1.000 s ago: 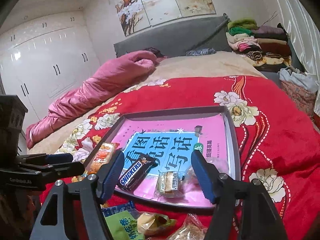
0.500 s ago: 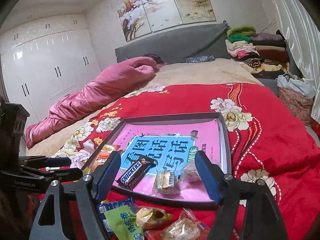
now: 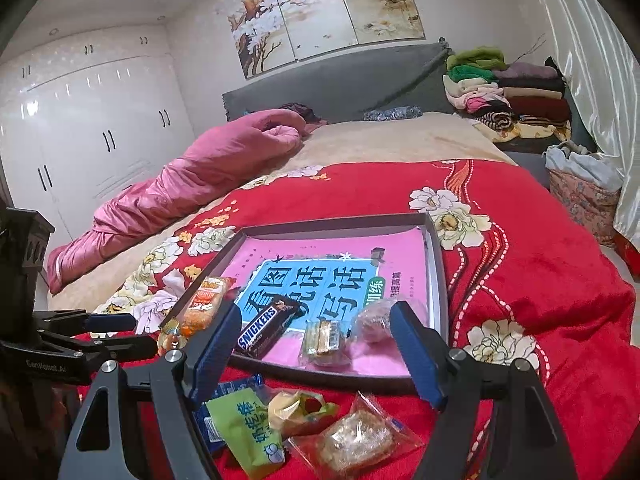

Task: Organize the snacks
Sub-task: 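Withdraw both open tools from the tray back toward the snack pile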

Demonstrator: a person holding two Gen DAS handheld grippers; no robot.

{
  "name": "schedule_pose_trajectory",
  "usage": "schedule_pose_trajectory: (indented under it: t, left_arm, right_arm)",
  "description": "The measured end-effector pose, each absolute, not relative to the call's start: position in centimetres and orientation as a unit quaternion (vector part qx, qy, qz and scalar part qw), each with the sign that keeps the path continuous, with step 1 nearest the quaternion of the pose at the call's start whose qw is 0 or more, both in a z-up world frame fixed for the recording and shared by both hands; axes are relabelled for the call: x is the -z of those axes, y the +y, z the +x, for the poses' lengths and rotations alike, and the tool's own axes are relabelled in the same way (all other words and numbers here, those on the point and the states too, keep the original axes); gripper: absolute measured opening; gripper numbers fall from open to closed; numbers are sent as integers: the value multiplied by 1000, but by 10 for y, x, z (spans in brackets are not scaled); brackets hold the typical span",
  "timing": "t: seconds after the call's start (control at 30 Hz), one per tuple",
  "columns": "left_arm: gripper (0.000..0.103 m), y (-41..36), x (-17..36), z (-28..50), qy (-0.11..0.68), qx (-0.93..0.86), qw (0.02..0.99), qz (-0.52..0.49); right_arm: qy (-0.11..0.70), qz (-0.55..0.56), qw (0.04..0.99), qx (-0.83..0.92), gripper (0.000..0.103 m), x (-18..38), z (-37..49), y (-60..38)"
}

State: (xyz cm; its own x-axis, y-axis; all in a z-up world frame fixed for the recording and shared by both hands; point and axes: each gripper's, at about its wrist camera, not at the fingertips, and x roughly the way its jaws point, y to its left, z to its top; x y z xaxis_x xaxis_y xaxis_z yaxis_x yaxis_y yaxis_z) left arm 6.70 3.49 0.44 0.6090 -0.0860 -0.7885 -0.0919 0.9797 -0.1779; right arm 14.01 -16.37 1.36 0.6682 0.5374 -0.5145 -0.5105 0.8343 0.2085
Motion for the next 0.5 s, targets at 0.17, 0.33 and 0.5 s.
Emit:
schedule_pose_trajectory:
  t: [0.17,0.33,0.5]
  left_arm:
    - [80,32,-2,63,446,4,890,-96]
    - [80,32,-3,60,447,4,890,-93]
    - [80,32,-2,55,450,4,889,-90]
  right_arm:
    - [289,17,915,-281,76,-15,133,-165]
    - [294,17,915,-275,77,-14,130,-166]
    - [296,7,915,-274,77,-13,124,-162]
